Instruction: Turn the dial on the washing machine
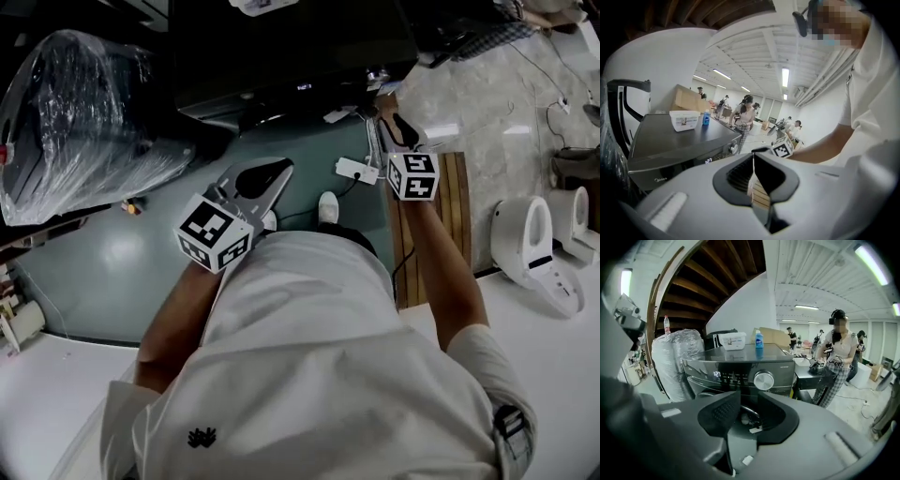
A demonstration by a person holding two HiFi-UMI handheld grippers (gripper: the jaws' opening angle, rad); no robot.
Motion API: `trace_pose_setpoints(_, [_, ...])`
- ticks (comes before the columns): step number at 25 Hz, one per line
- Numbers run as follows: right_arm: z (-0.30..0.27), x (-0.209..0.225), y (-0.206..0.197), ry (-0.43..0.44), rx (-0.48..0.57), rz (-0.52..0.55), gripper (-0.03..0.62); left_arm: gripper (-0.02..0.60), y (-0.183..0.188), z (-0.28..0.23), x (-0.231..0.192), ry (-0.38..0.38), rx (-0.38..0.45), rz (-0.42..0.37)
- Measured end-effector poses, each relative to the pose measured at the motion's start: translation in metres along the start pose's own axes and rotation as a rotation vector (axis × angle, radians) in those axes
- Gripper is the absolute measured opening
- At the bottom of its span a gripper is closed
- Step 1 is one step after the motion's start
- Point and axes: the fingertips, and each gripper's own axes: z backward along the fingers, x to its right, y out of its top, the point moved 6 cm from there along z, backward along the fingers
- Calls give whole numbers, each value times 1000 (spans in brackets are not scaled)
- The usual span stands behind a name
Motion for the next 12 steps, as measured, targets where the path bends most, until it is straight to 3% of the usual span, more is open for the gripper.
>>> trace_pose_setpoints(1, [12,-8,1,-2,2,-6,84,58,1,3,-1,-19,0,-8])
trace_pose_setpoints(4, [47,-35,4,-7,12,-23,30,58,2,15,-3,-72,4,-28])
trace_pose_setpoints(12, [114,-127,7,-31,25,-80,2,55,-22,71,-19,-162,-19,-26])
